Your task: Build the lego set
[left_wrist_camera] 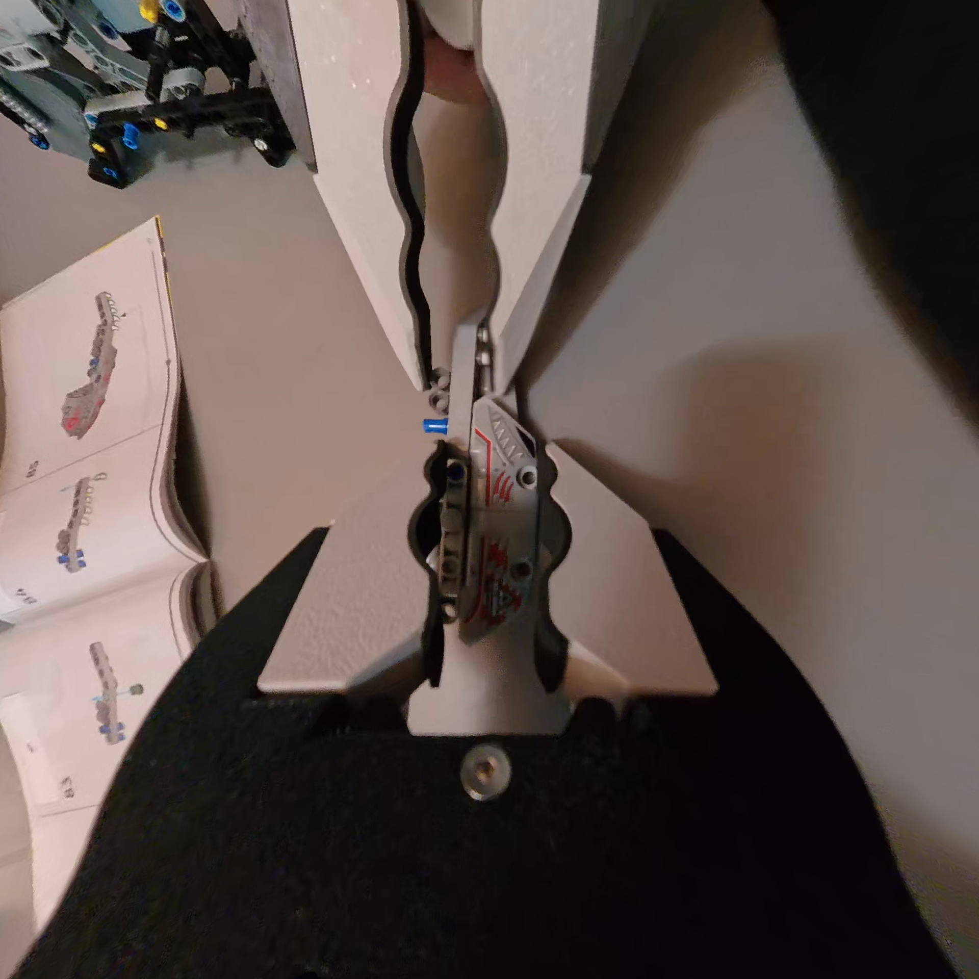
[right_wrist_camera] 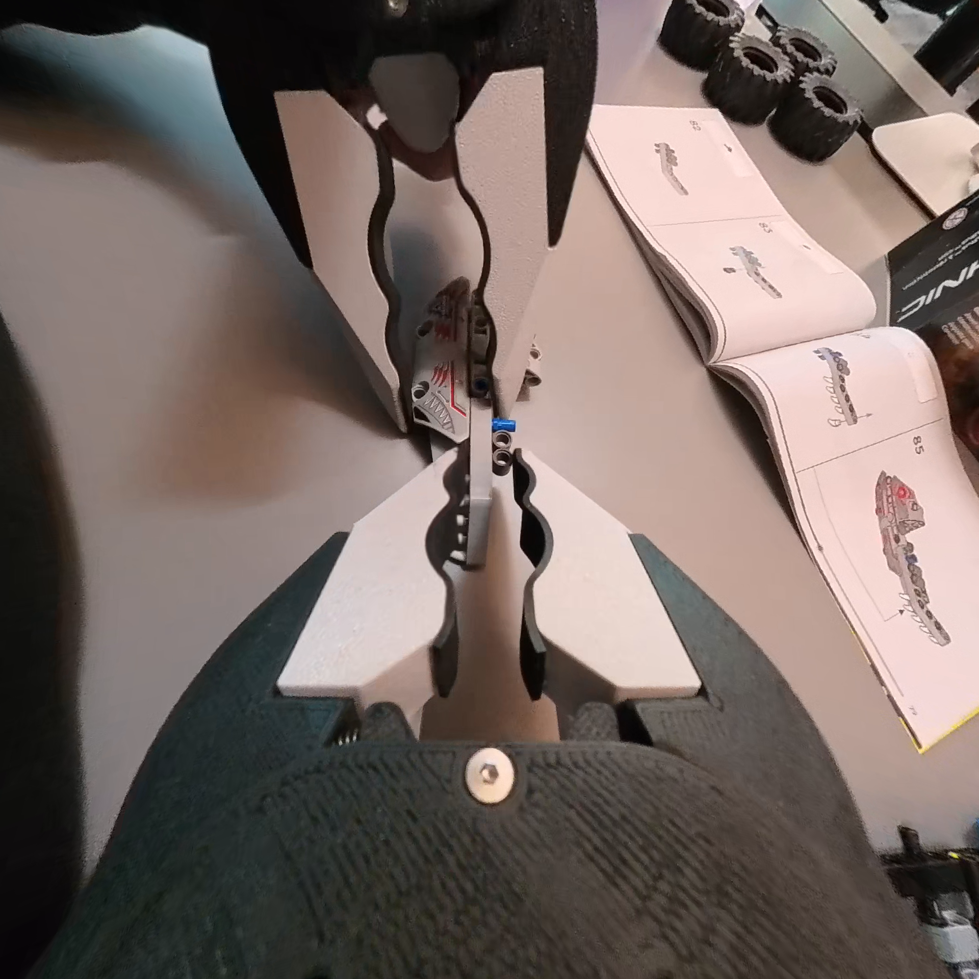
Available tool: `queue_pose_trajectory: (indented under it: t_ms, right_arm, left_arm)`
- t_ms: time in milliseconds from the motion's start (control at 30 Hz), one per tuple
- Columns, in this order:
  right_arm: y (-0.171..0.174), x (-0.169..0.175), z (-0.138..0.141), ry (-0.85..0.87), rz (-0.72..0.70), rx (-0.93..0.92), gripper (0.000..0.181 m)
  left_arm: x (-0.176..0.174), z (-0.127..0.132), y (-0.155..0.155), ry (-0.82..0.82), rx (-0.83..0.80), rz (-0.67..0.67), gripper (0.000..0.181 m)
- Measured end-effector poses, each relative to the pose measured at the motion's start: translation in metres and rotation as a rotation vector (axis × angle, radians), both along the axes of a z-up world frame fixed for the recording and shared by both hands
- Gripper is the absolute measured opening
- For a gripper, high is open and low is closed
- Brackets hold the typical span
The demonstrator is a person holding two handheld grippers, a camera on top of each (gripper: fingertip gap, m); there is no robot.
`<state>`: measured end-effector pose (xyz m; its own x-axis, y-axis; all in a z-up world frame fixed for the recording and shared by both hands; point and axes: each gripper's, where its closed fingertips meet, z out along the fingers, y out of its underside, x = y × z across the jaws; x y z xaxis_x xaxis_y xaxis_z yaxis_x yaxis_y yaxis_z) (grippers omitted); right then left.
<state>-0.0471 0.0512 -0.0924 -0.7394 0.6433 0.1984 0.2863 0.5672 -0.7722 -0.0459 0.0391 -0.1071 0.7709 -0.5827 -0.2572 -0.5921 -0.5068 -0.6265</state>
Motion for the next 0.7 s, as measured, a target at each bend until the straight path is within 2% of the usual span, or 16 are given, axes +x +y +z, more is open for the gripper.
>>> queue_pose_trajectory:
  t_ms: [33,167,233,333,400,467,567,700]
  right_arm:
    - [-0.001,0.002,0.000,-0.006,0.008,-0.006,0.020]
    - [0.001,0.007,-0.001,-0.024,-0.003,-0.010,0.028]
    - [0.011,0.005,-0.001,-0.033,-0.066,-0.002,0.025]
    - [0.025,0.007,-0.001,-0.048,-0.135,0.001,0.026]
    - [0.034,0.013,-0.002,-0.049,-0.167,0.023,0.036]
    - [0.044,0.020,-0.001,-0.048,-0.198,0.031,0.041]
    - [0.054,0.028,0.013,-0.027,-0.239,-0.028,0.042]
    - [0.080,0.038,0.037,0.010,-0.326,-0.090,0.040]
  left_arm:
    - [-0.001,0.000,0.001,0.023,0.012,-0.008,0.030]
    - [0.001,0.001,0.009,0.020,0.045,0.000,0.031]
    - [0.002,0.002,0.016,0.000,0.058,0.021,0.034]
    - [-0.002,0.021,0.026,-0.089,0.125,0.049,0.036]
    - [-0.019,0.043,0.038,-0.190,0.175,0.110,0.034]
    - [-0.055,0.056,0.055,-0.183,0.205,0.207,0.035]
    - [-0.099,0.049,0.077,-0.129,0.112,0.277,0.051]
    - [-0.112,0.027,0.094,-0.110,-0.074,0.221,0.054]
